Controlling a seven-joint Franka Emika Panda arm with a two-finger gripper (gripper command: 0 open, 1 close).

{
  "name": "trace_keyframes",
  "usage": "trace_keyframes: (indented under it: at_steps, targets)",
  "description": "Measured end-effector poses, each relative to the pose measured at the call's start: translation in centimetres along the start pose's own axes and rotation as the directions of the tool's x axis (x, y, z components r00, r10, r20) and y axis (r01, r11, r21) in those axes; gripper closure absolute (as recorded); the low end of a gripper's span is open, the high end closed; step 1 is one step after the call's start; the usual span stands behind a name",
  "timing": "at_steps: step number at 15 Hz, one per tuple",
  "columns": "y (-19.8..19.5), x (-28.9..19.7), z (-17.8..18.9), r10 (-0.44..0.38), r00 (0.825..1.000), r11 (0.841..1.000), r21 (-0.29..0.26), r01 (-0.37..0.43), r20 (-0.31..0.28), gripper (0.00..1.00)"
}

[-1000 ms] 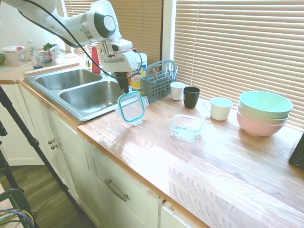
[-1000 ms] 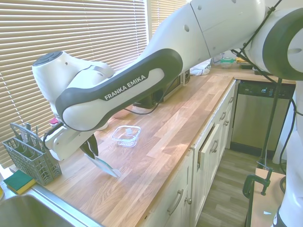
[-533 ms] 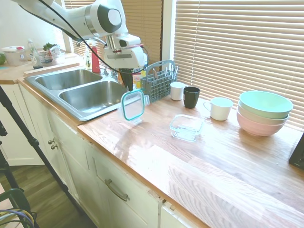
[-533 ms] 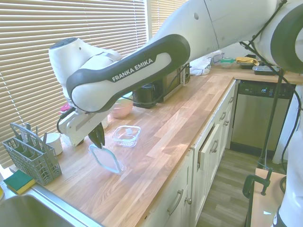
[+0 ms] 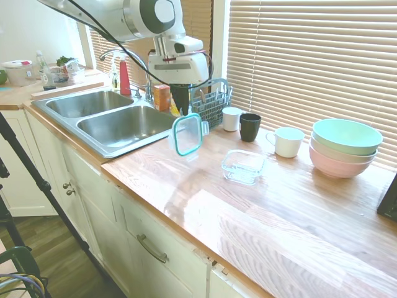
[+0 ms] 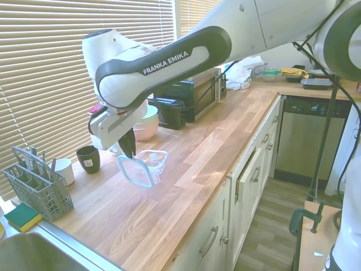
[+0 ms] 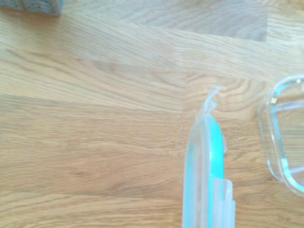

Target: Cover the lid of the food container

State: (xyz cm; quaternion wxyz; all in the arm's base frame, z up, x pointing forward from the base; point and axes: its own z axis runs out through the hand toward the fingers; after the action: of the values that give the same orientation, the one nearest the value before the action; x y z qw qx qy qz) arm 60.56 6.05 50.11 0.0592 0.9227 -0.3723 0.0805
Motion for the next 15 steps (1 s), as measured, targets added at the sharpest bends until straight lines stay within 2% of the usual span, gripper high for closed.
trace_keyframes:
  at_steps: [4, 8, 11, 15]
  targets:
    - [1.2, 2.9, -0.3, 0.011, 1.0, 1.0, -0.005, -0.011, 0.006, 1.0]
    - [0.7, 5.3, 0.0, 0.011, 1.0, 1.0, -0.02, -0.011, 0.02, 1.0]
    - [0.7, 5.4, -0.2, 0.01, 1.0, 1.0, -0.021, -0.009, 0.021, 1.0]
    - [1.3, 5.8, 0.4, -0.046, 0.998, 0.998, -0.033, 0.047, 0.031, 1.0]
